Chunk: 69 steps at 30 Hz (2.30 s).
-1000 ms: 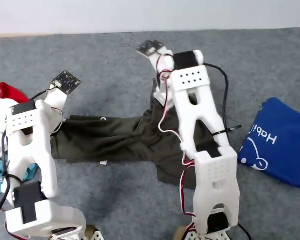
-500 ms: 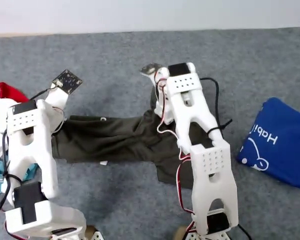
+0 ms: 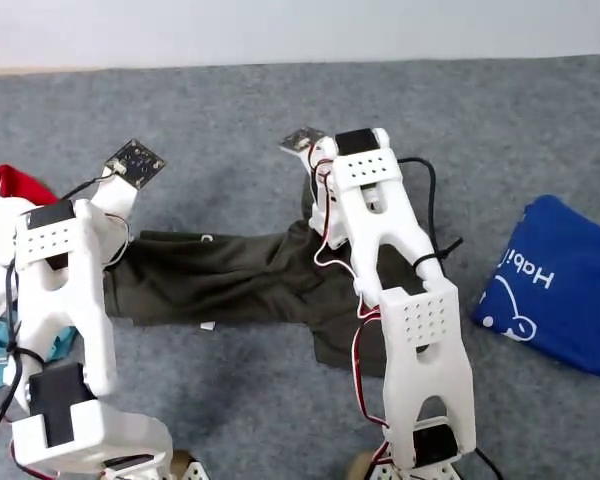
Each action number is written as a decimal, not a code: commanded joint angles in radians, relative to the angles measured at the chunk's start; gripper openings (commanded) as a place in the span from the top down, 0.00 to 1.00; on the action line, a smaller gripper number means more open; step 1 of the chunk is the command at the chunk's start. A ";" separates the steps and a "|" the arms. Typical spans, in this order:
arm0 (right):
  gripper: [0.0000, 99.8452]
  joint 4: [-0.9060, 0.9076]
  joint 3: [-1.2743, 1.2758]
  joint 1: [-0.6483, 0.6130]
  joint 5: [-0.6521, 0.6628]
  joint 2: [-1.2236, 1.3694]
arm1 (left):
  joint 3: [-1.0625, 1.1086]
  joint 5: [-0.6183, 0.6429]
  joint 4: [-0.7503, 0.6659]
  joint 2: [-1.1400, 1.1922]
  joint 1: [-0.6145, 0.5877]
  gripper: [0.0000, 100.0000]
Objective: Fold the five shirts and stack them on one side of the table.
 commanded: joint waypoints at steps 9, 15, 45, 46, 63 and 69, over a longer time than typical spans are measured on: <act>0.99 0.104 -0.305 0.030 -0.003 -0.082 | -0.050 0.049 -0.008 -0.015 0.006 0.99; 0.99 0.102 -0.256 0.033 -0.003 -0.165 | -0.076 0.051 0.037 -0.015 0.009 0.99; 0.99 0.102 -0.460 0.025 0.061 -0.071 | -0.074 0.084 0.037 -0.014 0.020 0.99; 0.99 0.102 -0.457 0.025 0.061 -0.085 | -0.074 0.084 0.037 -0.014 0.020 0.99; 0.97 0.101 -0.316 -0.008 0.061 0.031 | -0.070 0.084 0.035 -0.006 0.068 0.99; 0.99 0.099 -0.316 -0.018 0.110 -0.062 | -0.070 0.084 0.035 -0.006 0.068 0.99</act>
